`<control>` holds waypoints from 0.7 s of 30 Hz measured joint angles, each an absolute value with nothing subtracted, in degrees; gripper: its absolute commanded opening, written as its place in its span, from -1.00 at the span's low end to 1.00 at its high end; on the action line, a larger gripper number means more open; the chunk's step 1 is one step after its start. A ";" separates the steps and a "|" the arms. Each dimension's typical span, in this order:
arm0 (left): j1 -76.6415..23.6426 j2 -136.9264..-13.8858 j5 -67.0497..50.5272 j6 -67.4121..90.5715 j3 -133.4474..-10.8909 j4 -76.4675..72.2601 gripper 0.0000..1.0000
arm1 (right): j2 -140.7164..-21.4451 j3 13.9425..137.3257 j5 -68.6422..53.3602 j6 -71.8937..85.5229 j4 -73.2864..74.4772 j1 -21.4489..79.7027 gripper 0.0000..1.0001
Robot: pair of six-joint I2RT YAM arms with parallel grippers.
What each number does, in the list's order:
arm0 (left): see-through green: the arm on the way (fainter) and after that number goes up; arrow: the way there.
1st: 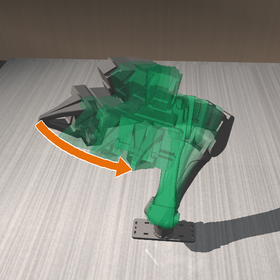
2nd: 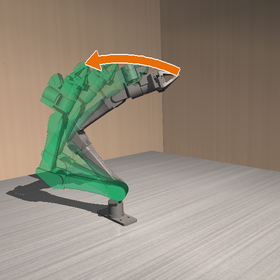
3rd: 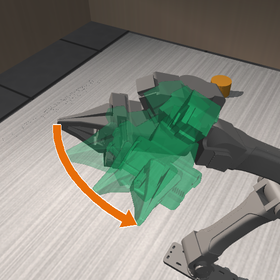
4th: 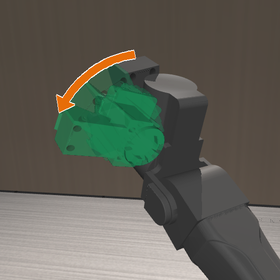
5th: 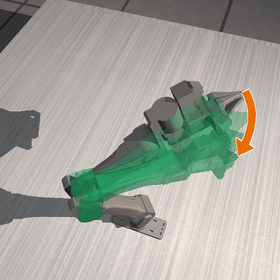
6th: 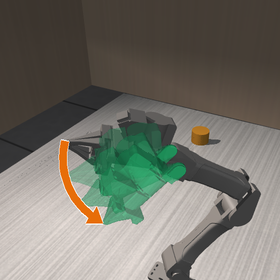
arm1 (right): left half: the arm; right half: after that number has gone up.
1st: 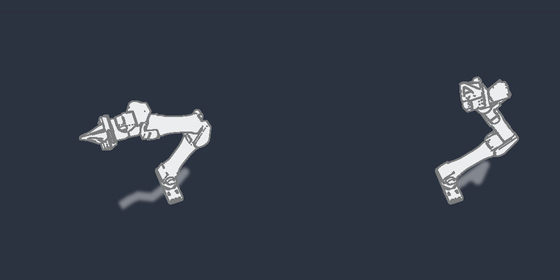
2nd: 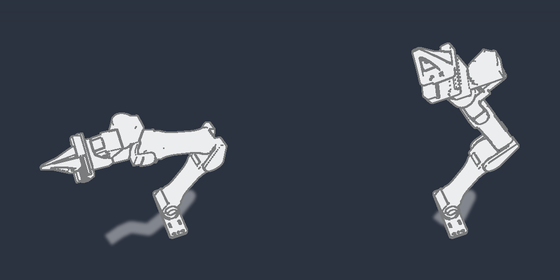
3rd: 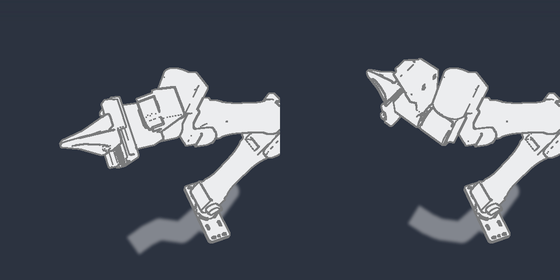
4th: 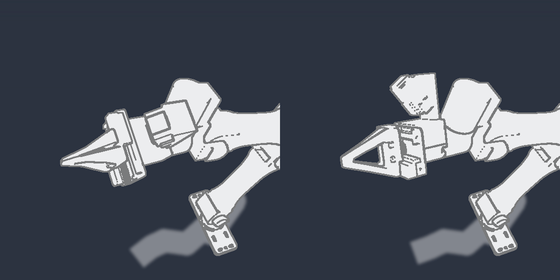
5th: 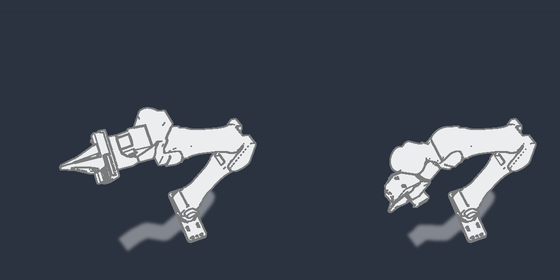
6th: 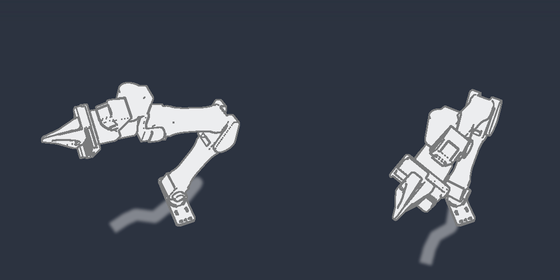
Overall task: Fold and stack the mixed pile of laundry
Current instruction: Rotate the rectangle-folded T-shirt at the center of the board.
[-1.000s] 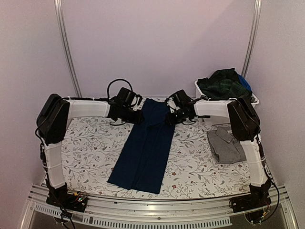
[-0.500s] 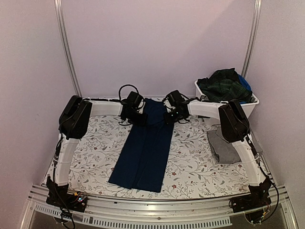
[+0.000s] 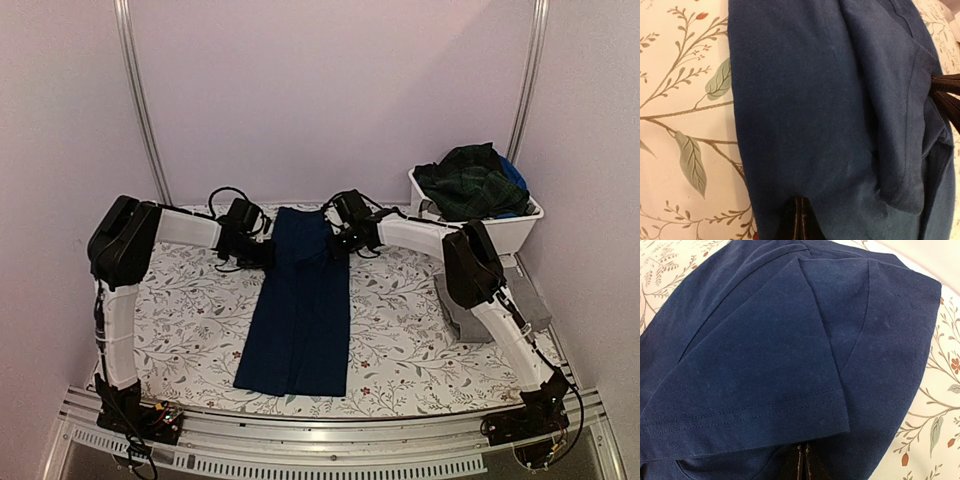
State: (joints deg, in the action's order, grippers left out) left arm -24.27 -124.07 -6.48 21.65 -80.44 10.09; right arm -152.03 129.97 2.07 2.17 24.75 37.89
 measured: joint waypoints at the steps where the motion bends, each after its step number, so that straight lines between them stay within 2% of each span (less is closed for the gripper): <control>1: -24.16 -123.96 -6.81 21.89 -80.18 9.67 -1.00 | -152.05 129.97 2.22 2.04 24.67 37.95 -0.85; 2: -24.08 -123.76 -6.94 22.15 -79.92 9.39 -0.95 | -152.05 129.97 2.31 1.83 24.60 38.00 -0.77; 5: -24.01 -122.43 -6.94 22.90 -78.70 9.61 -0.52 | -151.87 129.88 2.44 1.04 24.38 37.98 -0.40; 8: -23.77 -118.30 -6.66 23.55 -75.53 10.98 -0.29 | -149.53 126.87 1.91 1.15 23.86 37.98 -0.24; 11: -23.49 -111.02 -6.48 23.86 -71.55 11.73 -0.30 | -142.71 118.80 -0.75 1.30 23.03 38.00 -0.23; 17: -24.34 -95.44 -7.84 26.09 -61.82 10.22 -0.57 | -123.87 100.99 -7.86 4.34 18.22 38.72 -0.30; 21: -28.80 -89.32 -7.57 28.29 -53.32 10.48 -0.71 | -113.60 88.75 -12.88 7.77 14.63 41.95 -0.32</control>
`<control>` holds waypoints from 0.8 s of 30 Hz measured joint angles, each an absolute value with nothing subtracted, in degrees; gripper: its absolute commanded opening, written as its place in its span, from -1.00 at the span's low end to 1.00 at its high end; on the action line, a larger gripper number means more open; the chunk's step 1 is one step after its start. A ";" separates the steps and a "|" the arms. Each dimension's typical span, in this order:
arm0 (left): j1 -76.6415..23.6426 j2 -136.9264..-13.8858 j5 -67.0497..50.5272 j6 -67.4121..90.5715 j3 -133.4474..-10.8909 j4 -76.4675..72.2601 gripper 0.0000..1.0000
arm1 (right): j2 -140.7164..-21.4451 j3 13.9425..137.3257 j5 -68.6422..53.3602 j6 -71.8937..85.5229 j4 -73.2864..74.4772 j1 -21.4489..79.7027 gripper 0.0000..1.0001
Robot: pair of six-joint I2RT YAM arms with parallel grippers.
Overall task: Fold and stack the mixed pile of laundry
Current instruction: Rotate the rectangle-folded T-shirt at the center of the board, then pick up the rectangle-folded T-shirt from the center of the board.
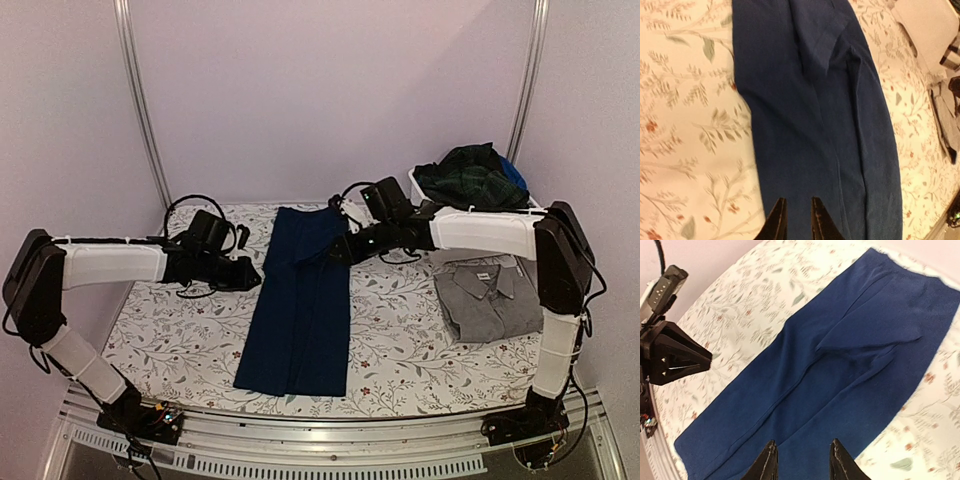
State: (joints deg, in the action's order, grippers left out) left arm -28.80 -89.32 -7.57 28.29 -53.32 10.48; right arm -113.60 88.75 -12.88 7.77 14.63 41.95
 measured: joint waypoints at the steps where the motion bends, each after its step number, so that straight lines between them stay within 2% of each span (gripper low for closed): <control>1: -30.96 -88.29 -7.22 28.95 -51.07 10.79 -0.73 | -112.20 85.95 -14.02 8.60 14.06 43.29 -0.34; 10: -47.92 -84.49 -4.49 36.16 -39.86 16.03 -0.88 | -111.09 69.36 -20.43 15.70 12.08 55.31 -0.43; 19: -60.69 -88.18 -2.13 44.49 -39.62 16.45 -0.95 | -110.32 61.78 -22.04 18.22 9.28 55.77 -0.49; 21: -63.26 -89.10 -2.11 45.89 -40.49 16.14 -0.93 | -109.21 60.03 -22.26 18.22 8.54 55.70 -0.48; 24: -65.98 -89.34 -2.52 47.83 -40.88 16.29 -0.67 | -107.63 58.28 -22.87 18.04 8.80 55.72 -0.43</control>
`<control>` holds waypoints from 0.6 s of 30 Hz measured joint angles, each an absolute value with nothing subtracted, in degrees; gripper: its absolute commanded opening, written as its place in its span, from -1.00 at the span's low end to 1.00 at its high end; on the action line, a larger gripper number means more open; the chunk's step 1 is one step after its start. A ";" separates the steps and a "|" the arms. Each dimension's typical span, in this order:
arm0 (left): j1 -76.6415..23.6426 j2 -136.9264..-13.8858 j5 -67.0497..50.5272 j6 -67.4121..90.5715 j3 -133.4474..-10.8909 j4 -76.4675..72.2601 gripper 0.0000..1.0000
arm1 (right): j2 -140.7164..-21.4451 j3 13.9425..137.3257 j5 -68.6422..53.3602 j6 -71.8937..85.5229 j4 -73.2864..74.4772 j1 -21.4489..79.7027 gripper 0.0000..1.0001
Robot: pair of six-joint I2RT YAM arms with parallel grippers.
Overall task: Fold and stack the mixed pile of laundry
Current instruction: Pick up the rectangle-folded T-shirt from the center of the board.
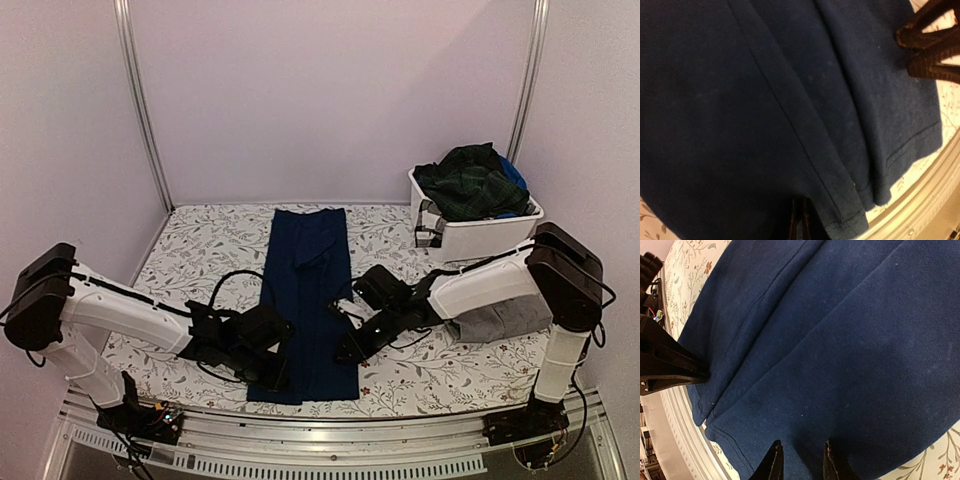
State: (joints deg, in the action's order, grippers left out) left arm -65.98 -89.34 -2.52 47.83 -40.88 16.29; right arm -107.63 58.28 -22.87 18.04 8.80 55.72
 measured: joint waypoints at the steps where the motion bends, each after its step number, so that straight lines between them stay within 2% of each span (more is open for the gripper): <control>1: -66.46 -89.08 -2.59 48.56 -40.88 16.36 -0.55 | -107.31 58.02 -23.03 18.02 8.97 55.72 -0.40; 3: -66.94 -87.61 -2.59 49.98 -40.45 17.10 -0.36 | -106.19 57.28 -23.29 18.09 9.89 55.75 -0.32; 6: -67.29 -81.30 -1.91 51.88 -37.98 18.33 -0.25 | -102.43 55.05 -23.68 18.57 12.67 55.77 -0.24; 12: -67.57 -62.78 -1.21 57.95 -30.22 18.00 -0.22 | -90.04 49.41 -25.58 23.18 14.46 55.77 -0.20; 18: -67.77 -56.36 -2.09 65.69 -22.09 19.29 -0.20 | -86.26 40.53 -28.42 31.46 10.94 56.51 -0.09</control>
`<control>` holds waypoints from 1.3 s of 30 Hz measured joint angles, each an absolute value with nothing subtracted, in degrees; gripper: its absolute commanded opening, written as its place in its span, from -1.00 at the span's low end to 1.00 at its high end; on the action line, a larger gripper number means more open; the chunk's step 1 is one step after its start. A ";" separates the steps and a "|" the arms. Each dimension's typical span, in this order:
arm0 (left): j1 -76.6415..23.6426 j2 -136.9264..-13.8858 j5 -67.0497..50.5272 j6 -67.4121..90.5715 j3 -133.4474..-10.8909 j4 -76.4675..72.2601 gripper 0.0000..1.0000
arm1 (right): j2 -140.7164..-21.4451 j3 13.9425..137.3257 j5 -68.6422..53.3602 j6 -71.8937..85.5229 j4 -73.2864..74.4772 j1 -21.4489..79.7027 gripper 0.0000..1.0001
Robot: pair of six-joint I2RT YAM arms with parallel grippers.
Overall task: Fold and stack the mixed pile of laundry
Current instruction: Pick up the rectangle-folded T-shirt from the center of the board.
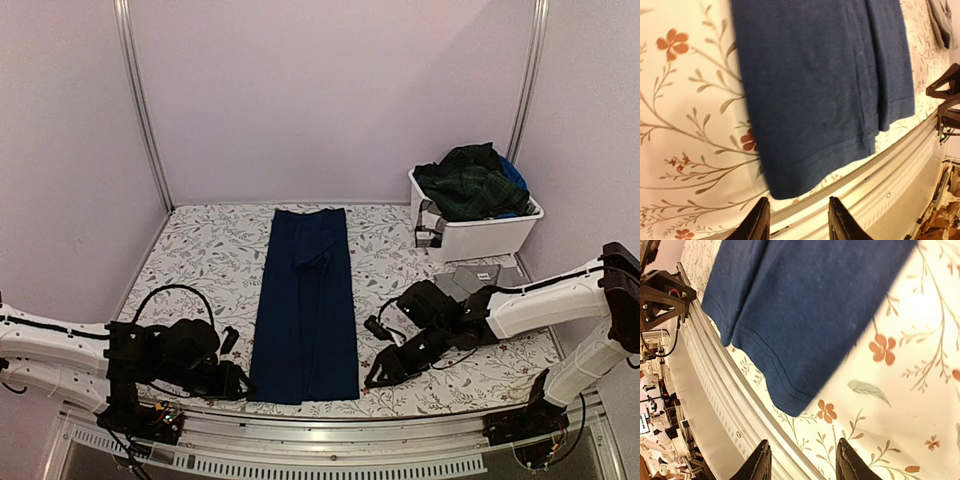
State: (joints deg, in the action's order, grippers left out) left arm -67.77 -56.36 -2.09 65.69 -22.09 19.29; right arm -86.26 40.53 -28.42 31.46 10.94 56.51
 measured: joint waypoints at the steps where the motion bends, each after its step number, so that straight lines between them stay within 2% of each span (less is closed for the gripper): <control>1: -67.79 -55.68 -2.15 66.65 -21.08 19.42 -0.20 | -86.26 39.22 -28.67 32.75 10.61 56.71 -0.06; 10: -67.88 -55.37 -2.52 72.38 -17.02 17.32 -0.17 | -88.53 37.08 -29.39 39.72 4.03 57.39 -0.04; 18: -67.88 -57.78 -2.98 74.11 -16.40 13.10 -0.28 | -94.08 37.10 -32.12 41.56 -2.68 57.54 -0.21; 27: -67.88 -59.46 -3.57 74.35 -15.70 9.82 -0.55 | -97.17 37.10 -34.30 42.57 -7.27 58.13 -0.50; 33: -67.90 -64.25 -3.99 72.23 -17.78 8.82 -1.00 | -98.06 36.97 -35.18 42.33 -8.05 58.19 -0.93; 35: -67.94 -64.51 -4.29 71.90 -17.85 8.84 -1.00 | -98.06 36.51 -35.05 42.68 -7.73 58.24 -1.00; 39: -68.38 -63.64 -5.10 71.59 -17.82 8.86 -1.00 | -97.76 35.64 -35.11 42.63 -8.25 58.54 -1.00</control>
State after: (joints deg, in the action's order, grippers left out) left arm -68.38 -63.64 -5.10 71.59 -17.82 8.86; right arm -97.76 35.64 -35.11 42.63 -8.25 58.54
